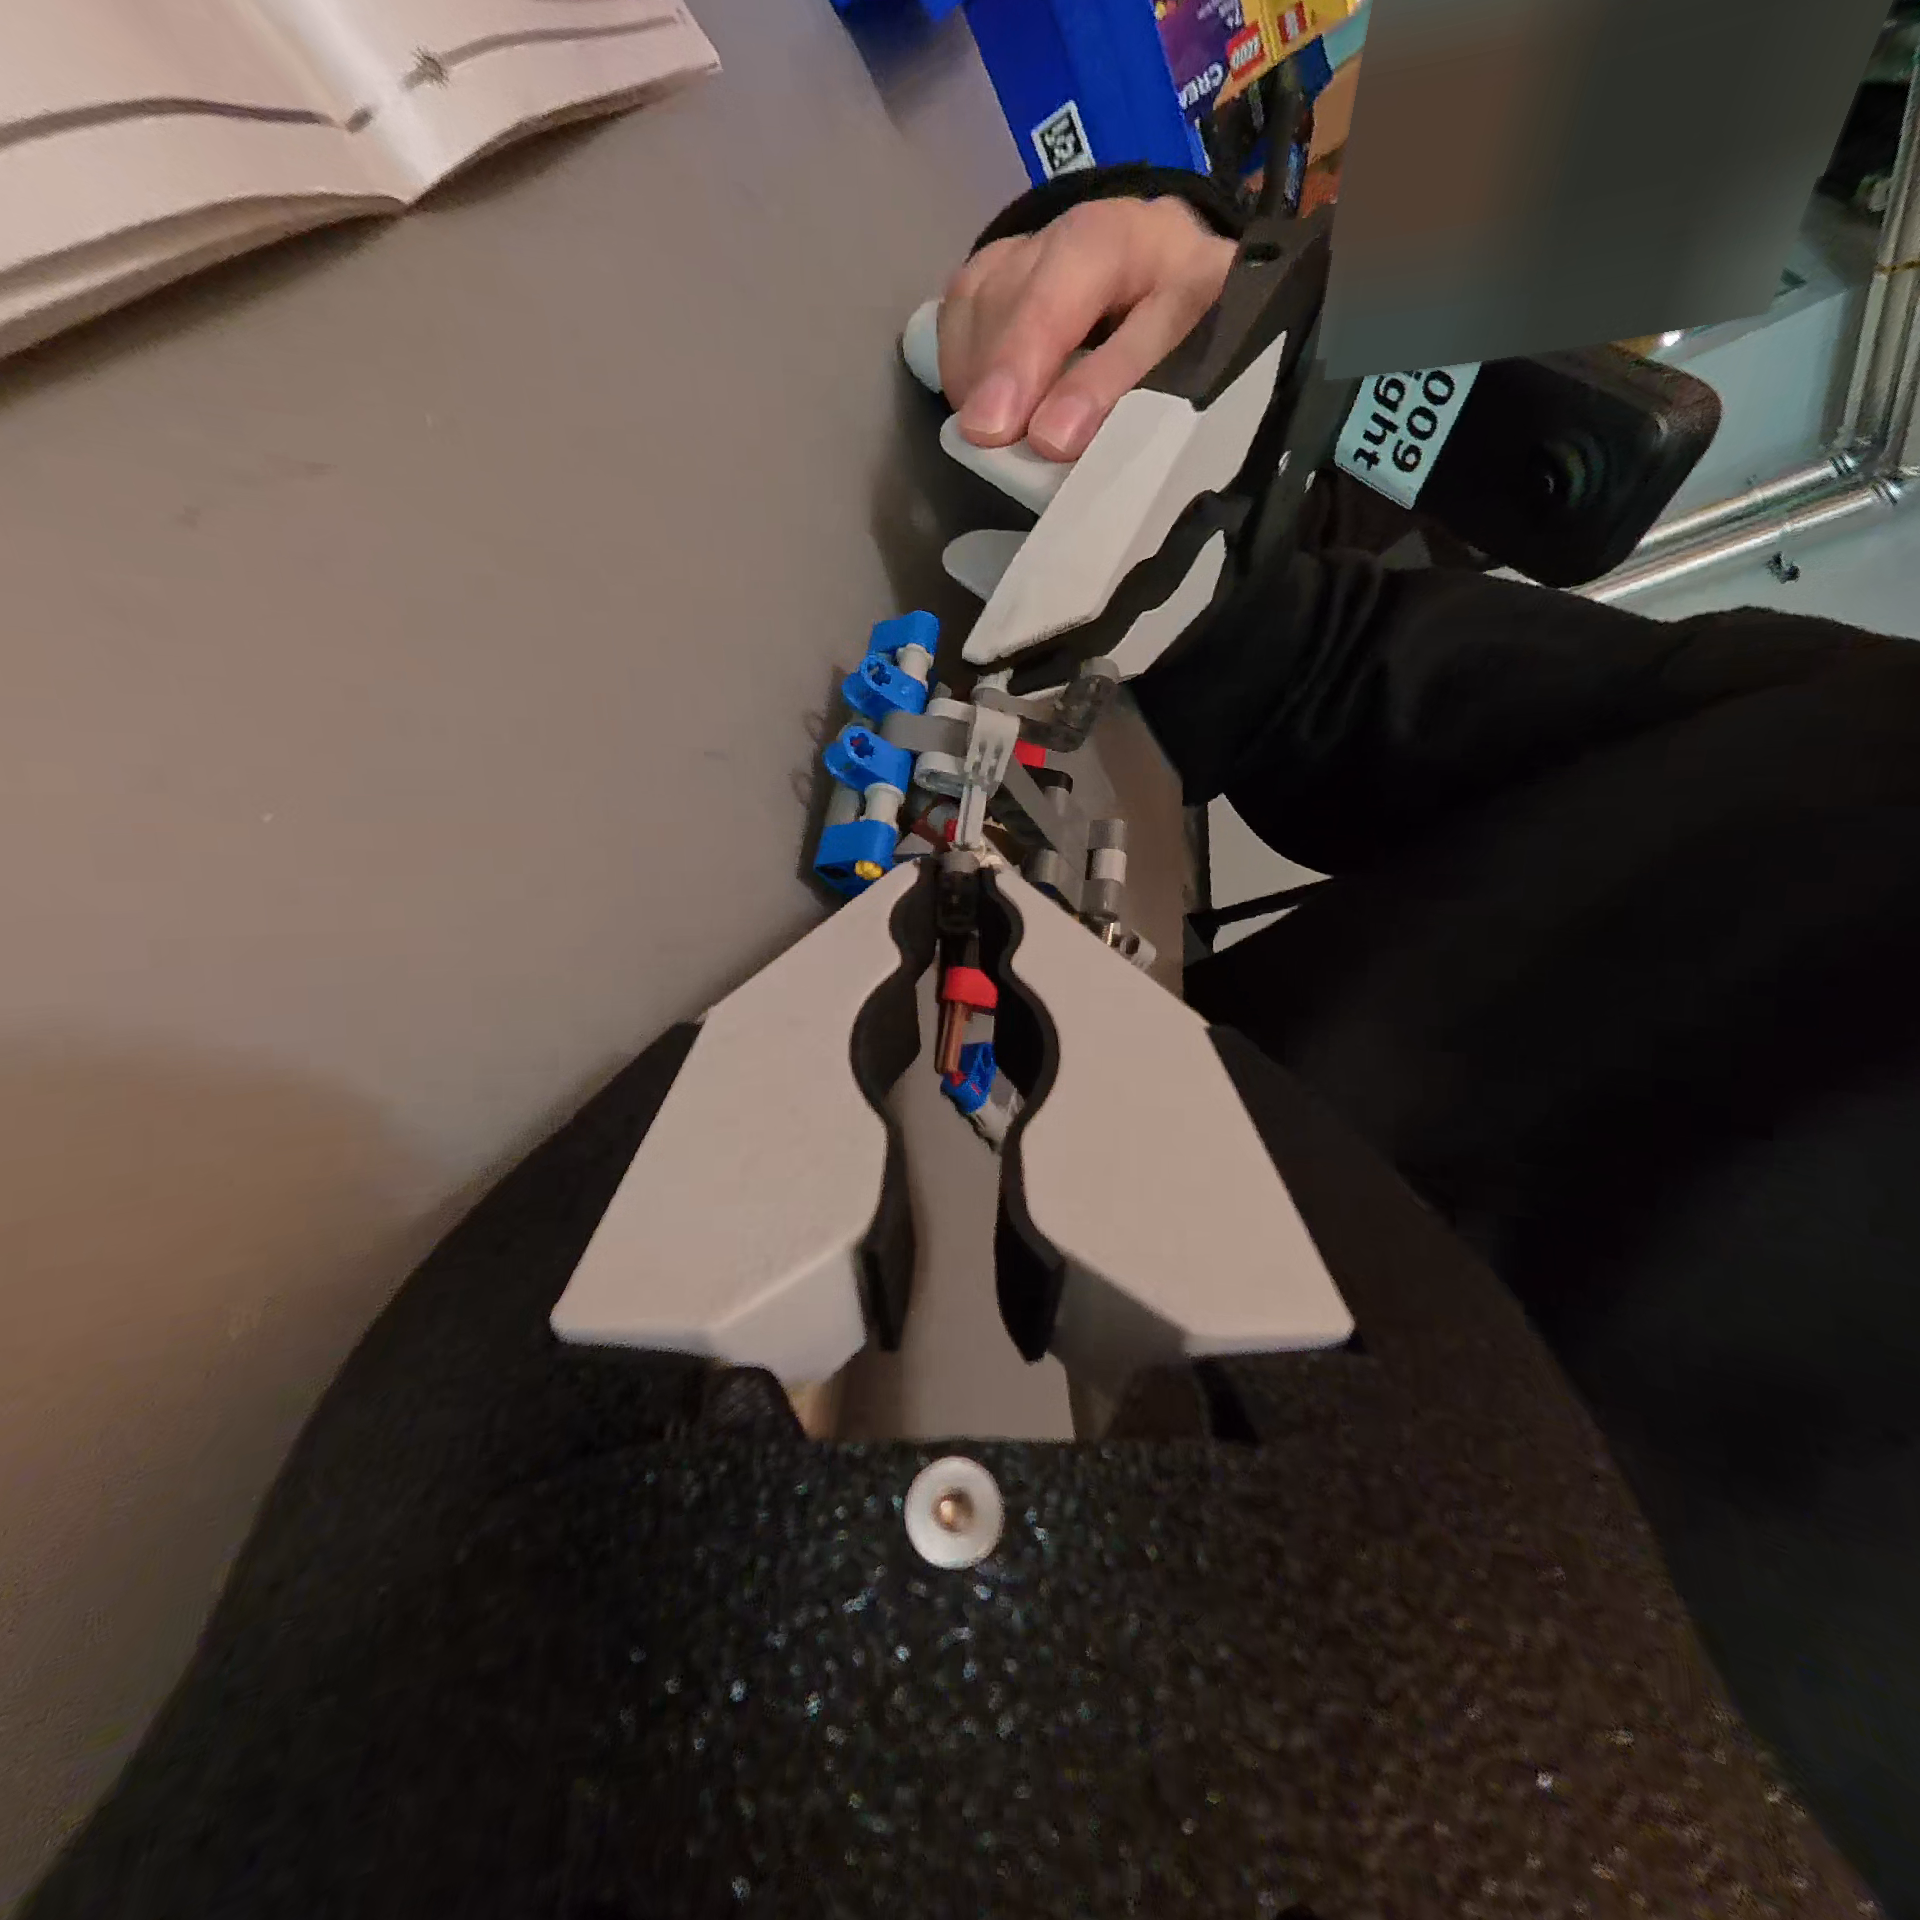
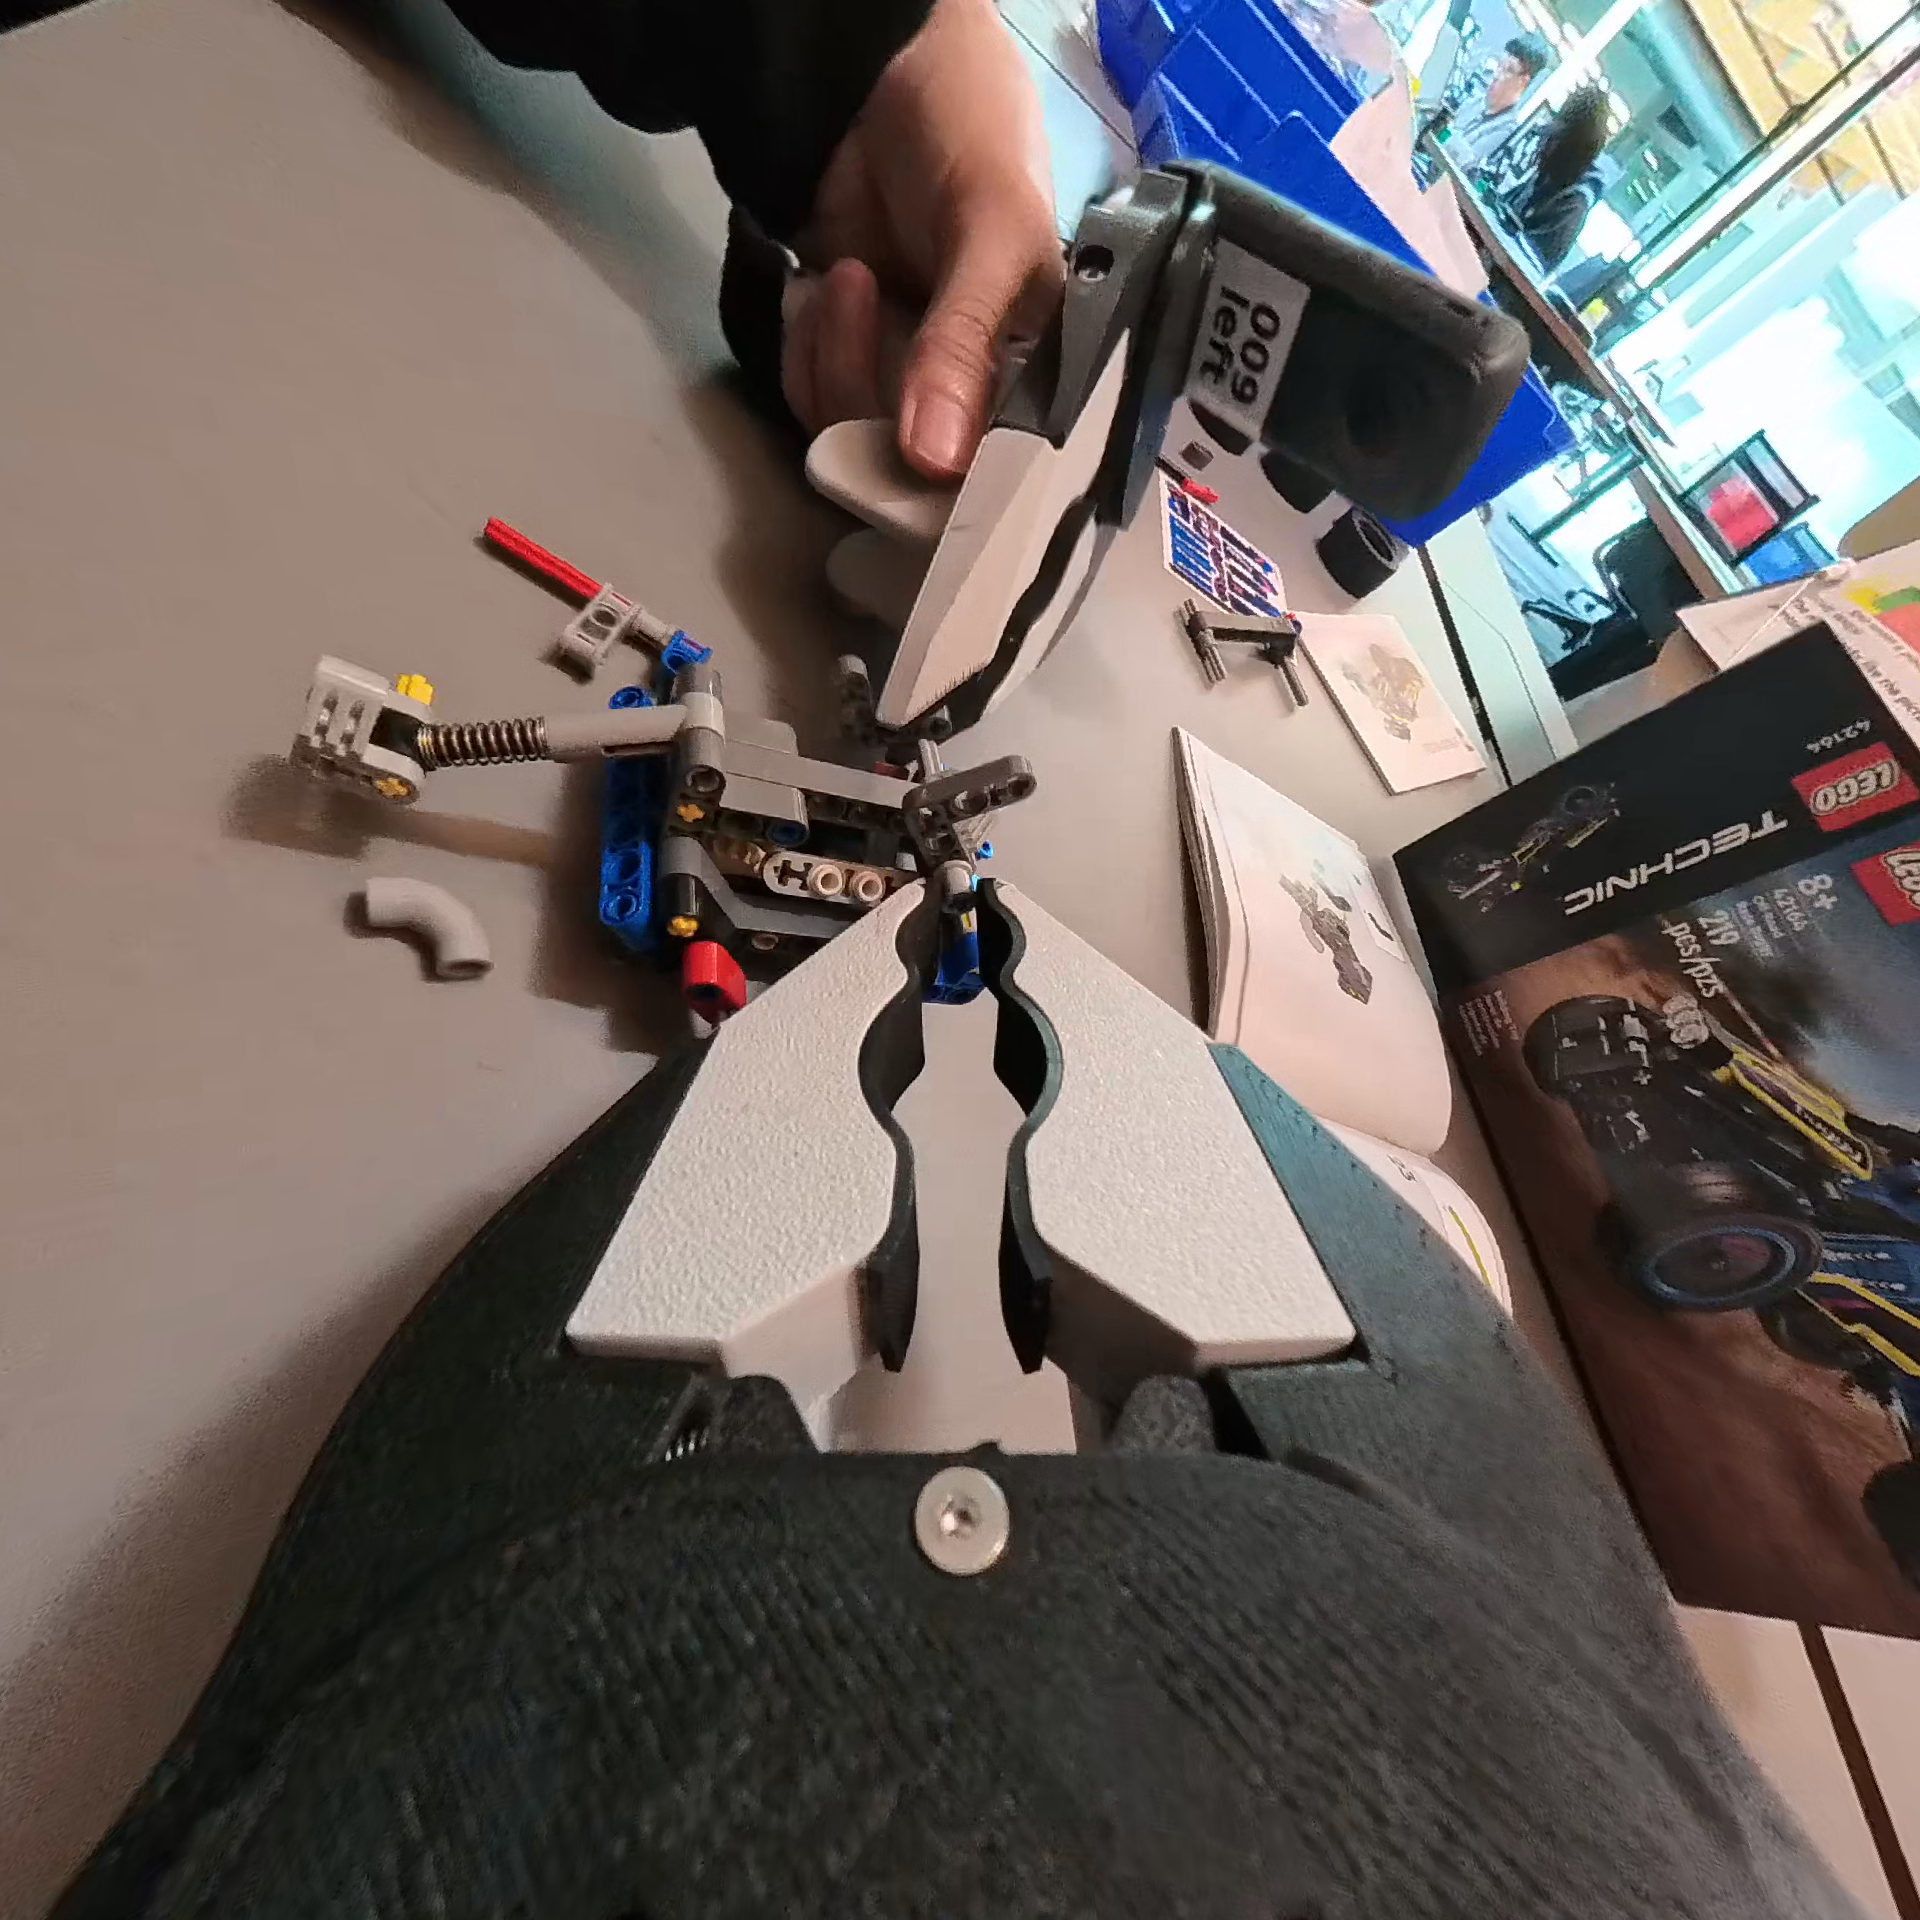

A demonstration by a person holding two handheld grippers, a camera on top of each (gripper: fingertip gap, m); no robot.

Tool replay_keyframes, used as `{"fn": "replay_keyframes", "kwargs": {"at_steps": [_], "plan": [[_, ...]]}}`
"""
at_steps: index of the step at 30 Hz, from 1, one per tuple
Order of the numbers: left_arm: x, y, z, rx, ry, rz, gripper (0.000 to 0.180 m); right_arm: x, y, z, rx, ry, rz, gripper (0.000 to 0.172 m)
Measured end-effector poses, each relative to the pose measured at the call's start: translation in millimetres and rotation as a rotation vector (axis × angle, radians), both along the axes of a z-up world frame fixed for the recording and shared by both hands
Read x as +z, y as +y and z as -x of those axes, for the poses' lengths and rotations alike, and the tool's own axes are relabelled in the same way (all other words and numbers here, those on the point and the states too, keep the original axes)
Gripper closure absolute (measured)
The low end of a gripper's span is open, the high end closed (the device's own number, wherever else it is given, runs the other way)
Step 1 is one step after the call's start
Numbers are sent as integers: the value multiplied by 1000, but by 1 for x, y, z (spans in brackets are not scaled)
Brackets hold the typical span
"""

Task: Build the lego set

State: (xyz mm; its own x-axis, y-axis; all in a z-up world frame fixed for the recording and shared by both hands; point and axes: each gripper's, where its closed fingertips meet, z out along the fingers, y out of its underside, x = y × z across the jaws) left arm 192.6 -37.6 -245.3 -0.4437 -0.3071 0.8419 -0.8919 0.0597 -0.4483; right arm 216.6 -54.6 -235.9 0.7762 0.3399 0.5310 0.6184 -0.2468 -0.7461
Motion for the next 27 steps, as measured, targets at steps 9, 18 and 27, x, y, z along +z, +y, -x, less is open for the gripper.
{"fn": "replay_keyframes", "kwargs": {"at_steps": [9,18,27], "plan": [[-1,-1,5,-69,98,10,176,0,2,2,-5,-66,-20,168],[-16,26,14,-90,45,-248,177,1,1,-6,-32,-88,-25,168],[-20,35,3,-155,-521,-741,177,0,1,-10,-46,-104,-28,168]]}}
